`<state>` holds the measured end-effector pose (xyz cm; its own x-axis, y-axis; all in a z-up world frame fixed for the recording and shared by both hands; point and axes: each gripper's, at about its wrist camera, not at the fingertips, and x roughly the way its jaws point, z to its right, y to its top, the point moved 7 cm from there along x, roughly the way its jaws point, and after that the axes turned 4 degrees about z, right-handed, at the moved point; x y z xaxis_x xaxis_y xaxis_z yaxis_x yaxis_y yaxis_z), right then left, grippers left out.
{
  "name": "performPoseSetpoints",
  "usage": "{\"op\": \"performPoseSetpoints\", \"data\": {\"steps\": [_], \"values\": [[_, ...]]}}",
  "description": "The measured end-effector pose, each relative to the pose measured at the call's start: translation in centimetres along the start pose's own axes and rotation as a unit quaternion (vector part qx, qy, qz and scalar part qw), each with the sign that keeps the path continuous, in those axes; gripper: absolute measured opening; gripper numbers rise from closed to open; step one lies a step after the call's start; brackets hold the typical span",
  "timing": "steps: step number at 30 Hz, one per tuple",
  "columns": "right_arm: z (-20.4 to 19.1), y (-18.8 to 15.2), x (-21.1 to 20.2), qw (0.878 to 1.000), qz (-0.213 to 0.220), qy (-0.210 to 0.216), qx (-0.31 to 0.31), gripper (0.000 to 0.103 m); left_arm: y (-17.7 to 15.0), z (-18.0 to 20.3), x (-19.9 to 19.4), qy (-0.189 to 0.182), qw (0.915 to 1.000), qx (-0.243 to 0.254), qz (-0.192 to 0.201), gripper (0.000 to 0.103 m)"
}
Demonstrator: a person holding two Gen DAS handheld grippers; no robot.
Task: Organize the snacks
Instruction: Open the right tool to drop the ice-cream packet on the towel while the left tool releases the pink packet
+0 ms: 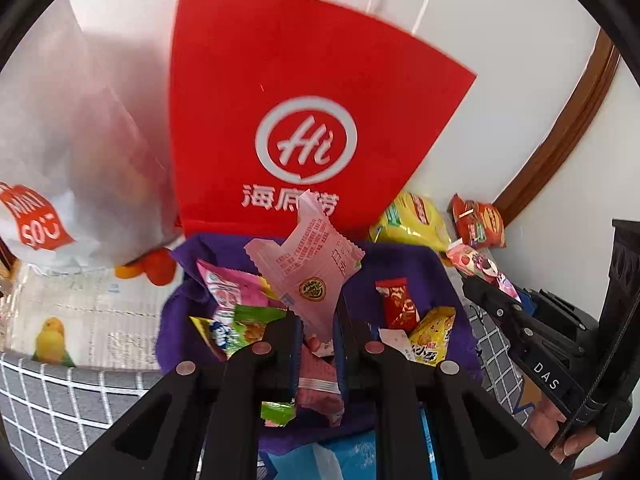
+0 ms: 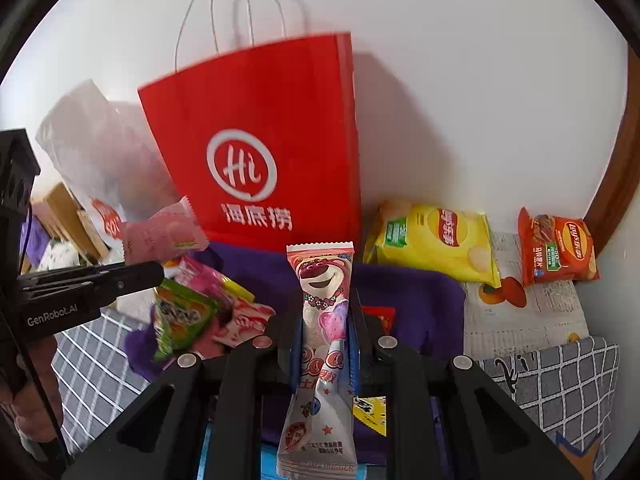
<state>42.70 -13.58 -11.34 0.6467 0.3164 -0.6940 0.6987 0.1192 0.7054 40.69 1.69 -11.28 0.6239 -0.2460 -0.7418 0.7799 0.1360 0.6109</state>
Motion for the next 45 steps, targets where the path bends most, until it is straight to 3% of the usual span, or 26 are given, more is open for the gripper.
{"op": "performPoseSetpoints", "data": {"steps": [23, 45], "values": [[1.3, -3.7, 6.5, 0.996, -0.092, -0.01, -0.004, 0.019, -2.8, -0.8, 5.9, 0.008, 0.9975, 0.003, -0.07, 0.013], [1.1, -4.1, 7.1, 0.995, -0.102, -0.012, -0.009, 0.023, -3.1, -1.2, 6.2, 0.01, 0.9956, -0.008, -0.093, 0.014]]}}
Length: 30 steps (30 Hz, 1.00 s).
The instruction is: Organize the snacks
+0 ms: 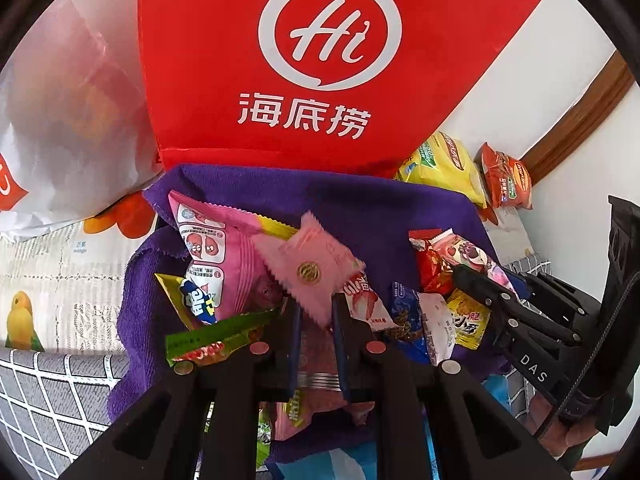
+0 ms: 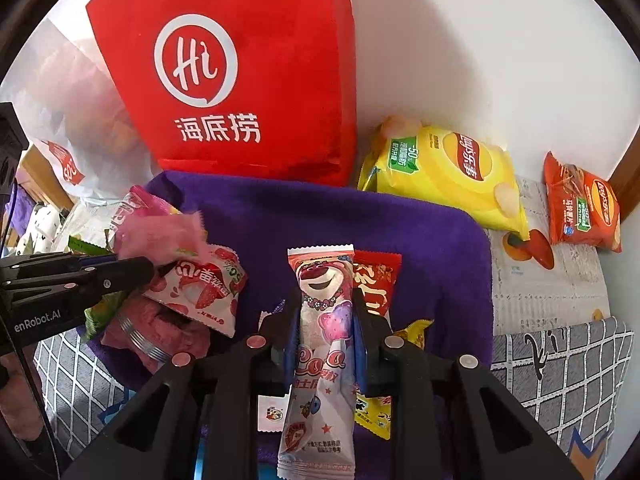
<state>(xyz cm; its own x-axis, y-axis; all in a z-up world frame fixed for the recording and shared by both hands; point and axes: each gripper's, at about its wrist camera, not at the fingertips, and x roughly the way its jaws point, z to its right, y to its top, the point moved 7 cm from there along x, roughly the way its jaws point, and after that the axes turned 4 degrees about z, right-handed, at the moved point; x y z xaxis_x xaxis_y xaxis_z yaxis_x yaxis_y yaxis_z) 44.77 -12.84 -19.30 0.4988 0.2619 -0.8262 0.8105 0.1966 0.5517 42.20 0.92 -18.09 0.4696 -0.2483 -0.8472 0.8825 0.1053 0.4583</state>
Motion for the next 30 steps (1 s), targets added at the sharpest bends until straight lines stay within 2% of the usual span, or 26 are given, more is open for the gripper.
{"op": "performPoseSetpoints", "data": {"steps": [2, 4, 6, 7, 9, 11, 13, 15, 21, 30], "values": [[-0.1, 0.0, -0.2, 1.0, 0.0, -0.004, -0.004, 0.025, 0.0, 0.0, -0.1, 0.002, 1.0, 0.0, -0.003, 0.014], [-0.2, 0.1, -0.6, 1.0, 0.0, -0.005, -0.005, 0.032, -0.1, 0.2, -0.2, 0.001, 1.0, 0.003, -0.008, 0.015], [-0.4, 0.4, -1.5, 1.0, 0.014, -0.002, -0.002, 0.035, -0.1, 0.5, -0.6, -0.001, 0.9999, 0.005, -0.011, 0.031], [-0.5, 0.5, -1.9, 1.0, 0.019, -0.002, -0.003, 0.04, 0.0, 0.6, -1.1, 0.0, 1.0, 0.007, -0.006, 0.034], [-0.9, 0.8, -3.1, 0.999, 0.031, -0.005, -0.009, 0.046, 0.2, 1.0, -2.4, 0.003, 0.9999, 0.014, 0.008, 0.05], [-1.3, 1.1, -4.4, 0.999, 0.047, -0.012, -0.012, 0.048, 0.3, 1.4, -3.7, 0.005, 0.9995, 0.023, 0.02, 0.059], [-1.7, 1.1, -5.8, 0.998, 0.059, -0.022, -0.014, 0.055, 0.5, 1.9, -5.3, 0.01, 0.9989, 0.03, 0.035, 0.061], [-1.8, 0.8, -7.2, 0.997, 0.064, -0.03, -0.01, 0.055, 0.5, 2.3, -6.9, 0.011, 0.998, 0.035, 0.052, 0.067], [-2.0, -1.1, -12.5, 0.997, 0.075, -0.03, 0.011, 0.055, -1.4, 3.4, -11.6, 0.008, 0.9959, 0.043, 0.079, 0.068], [-2.7, -5.1, -20.6, 0.993, 0.105, -0.037, 0.045, 0.058, -7.6, 4.7, -18.4, 0.045, 0.9867, 0.059, 0.145, 0.068]]}}
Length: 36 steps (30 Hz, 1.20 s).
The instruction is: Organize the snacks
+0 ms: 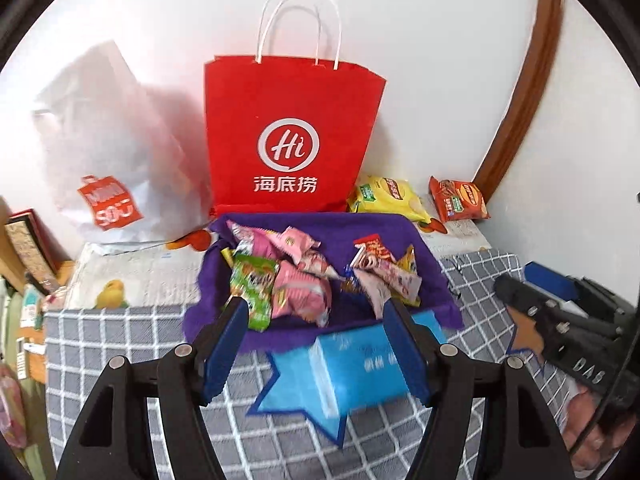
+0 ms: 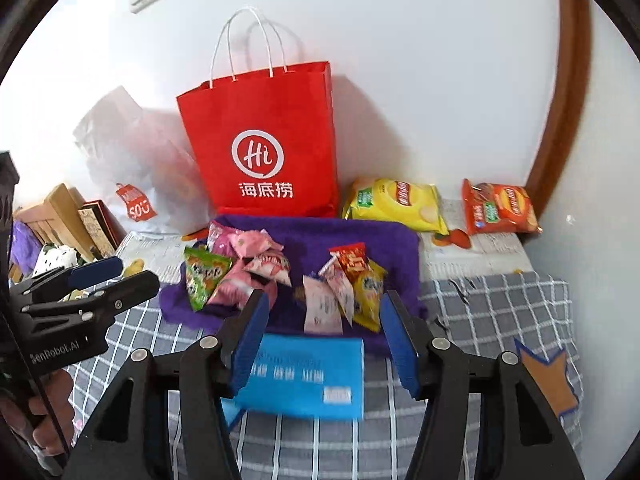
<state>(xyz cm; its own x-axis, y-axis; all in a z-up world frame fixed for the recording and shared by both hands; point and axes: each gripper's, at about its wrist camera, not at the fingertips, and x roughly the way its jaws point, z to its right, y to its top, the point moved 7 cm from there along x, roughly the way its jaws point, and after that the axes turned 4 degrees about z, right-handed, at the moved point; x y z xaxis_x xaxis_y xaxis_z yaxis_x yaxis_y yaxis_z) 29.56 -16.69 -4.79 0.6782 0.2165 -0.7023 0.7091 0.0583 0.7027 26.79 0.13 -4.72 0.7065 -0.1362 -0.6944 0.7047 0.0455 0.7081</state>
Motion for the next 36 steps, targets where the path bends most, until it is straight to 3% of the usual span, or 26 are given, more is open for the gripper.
{"op": "performPoseSetpoints", "data": {"steps": [3, 5, 7, 15, 25, 36], "values": [[0.4, -1.6, -2.7, 1.0, 0.007, -0.005, 0.016, 0.06, -1.6, 1.1, -2.2, 0.0, 0.9998, 0.018, 0.012, 0.068], [0.7, -2.6, -4.1, 1.0, 0.015, -0.017, 0.02, 0.07, -2.7, 1.5, -3.6, 0.009, 0.9994, 0.027, 0.02, 0.068], [1.0, -3.7, -5.8, 0.999, 0.03, -0.036, 0.02, 0.082, -3.8, 2.0, -5.2, 0.021, 0.9988, 0.03, 0.033, 0.075], [1.4, -7.8, -10.6, 0.997, 0.058, -0.049, 0.015, 0.097, -6.9, 2.8, -10.1, 0.039, 0.9964, 0.015, 0.073, 0.092], [1.6, -10.9, -14.4, 0.996, 0.076, -0.052, 0.009, 0.099, -9.9, 3.7, -13.3, 0.057, 0.9943, 0.008, 0.089, 0.093], [1.3, -12.2, -16.5, 0.995, 0.085, -0.056, 0.01, 0.099, -10.6, 4.4, -14.7, 0.065, 0.9928, 0.011, 0.1, 0.093]]}}
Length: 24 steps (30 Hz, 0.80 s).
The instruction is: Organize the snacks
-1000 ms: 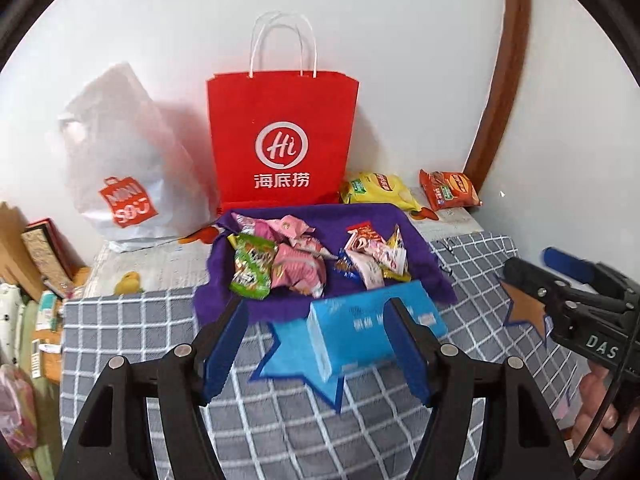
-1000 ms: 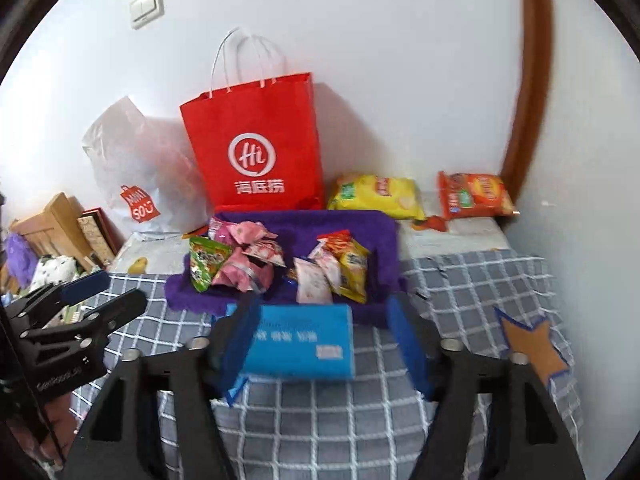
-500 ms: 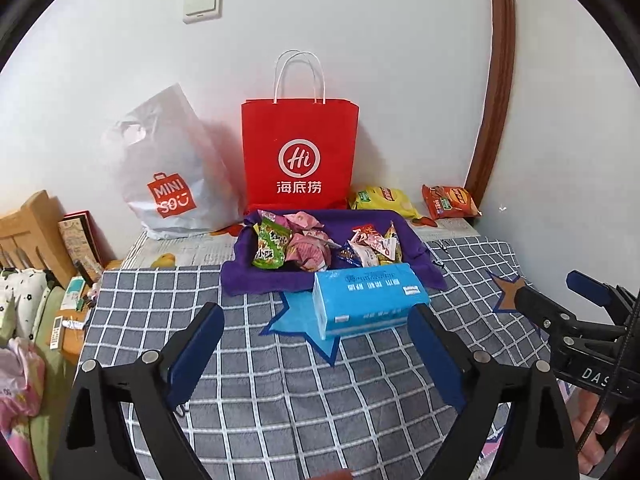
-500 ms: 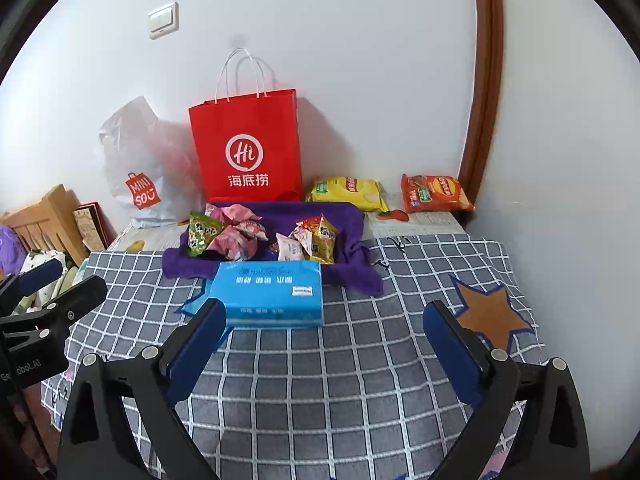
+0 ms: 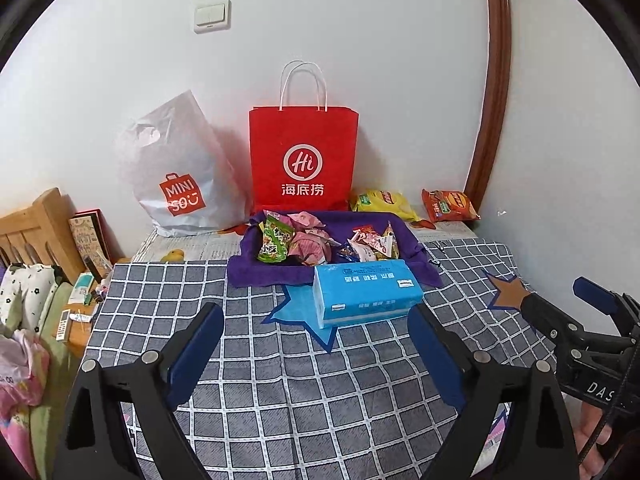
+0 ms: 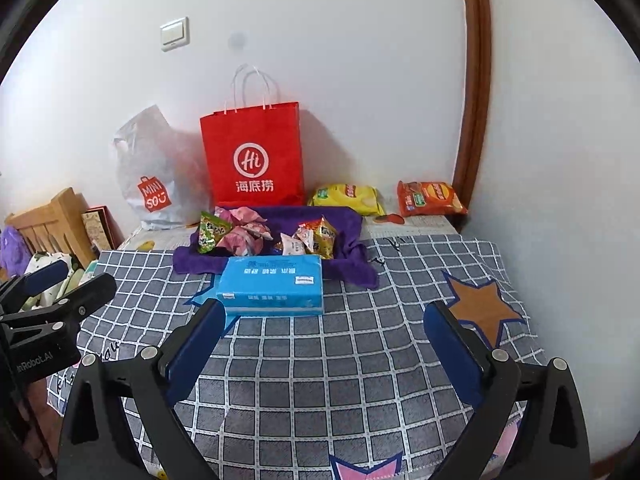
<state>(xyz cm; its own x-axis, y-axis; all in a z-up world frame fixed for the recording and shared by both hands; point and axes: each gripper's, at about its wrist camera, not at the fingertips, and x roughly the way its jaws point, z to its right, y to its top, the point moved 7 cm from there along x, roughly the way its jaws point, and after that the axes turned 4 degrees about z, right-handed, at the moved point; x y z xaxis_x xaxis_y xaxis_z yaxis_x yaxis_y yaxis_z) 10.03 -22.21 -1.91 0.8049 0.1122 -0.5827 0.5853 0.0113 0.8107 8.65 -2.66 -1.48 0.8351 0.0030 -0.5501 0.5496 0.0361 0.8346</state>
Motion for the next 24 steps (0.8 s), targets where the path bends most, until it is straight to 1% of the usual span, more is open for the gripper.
{"op": "performPoseSetpoints", "data": {"steps": [6, 24], "values": [[0.04, -0.3, -0.25, 1.0, 0.001, -0.001, -0.009, 0.099, -0.07, 0.04, -0.14, 0.001, 1.0, -0.001, 0.0, 0.093], [-0.03, -0.54, -0.4, 1.0, 0.0, 0.003, -0.007, 0.099, -0.06, -0.25, -0.13, 0.0, 1.0, -0.007, -0.002, 0.093]]}}
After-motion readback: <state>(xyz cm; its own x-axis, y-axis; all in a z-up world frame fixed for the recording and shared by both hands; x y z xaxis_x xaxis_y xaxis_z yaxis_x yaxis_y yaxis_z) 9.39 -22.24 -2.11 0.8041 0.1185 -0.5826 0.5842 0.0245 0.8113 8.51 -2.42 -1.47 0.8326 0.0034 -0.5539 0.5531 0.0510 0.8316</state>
